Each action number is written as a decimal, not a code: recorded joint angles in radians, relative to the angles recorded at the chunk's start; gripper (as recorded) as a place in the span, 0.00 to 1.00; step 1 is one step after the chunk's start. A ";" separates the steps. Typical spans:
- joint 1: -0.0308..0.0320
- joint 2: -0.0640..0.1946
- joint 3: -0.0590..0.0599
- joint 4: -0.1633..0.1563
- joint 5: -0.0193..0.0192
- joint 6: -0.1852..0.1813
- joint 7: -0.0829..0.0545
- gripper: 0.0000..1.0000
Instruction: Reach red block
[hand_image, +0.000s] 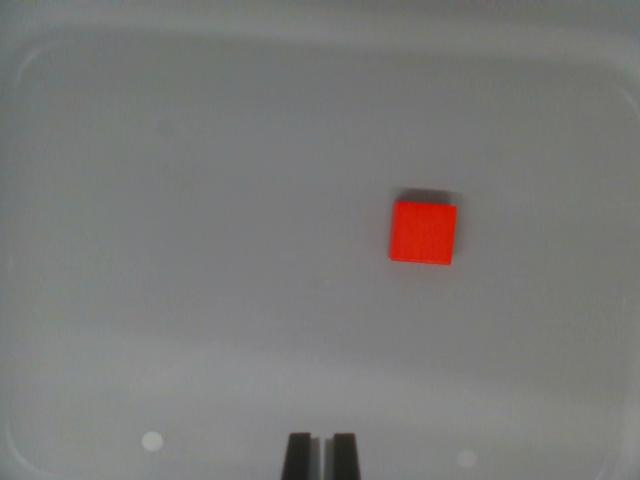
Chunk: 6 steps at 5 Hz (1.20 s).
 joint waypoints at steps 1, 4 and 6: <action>0.0000 0.000 0.000 0.000 0.0000 0.000 0.000 0.00; -0.0024 0.010 -0.002 -0.010 0.0008 -0.020 -0.002 0.00; -0.0048 0.021 -0.004 -0.019 0.0016 -0.040 -0.004 0.00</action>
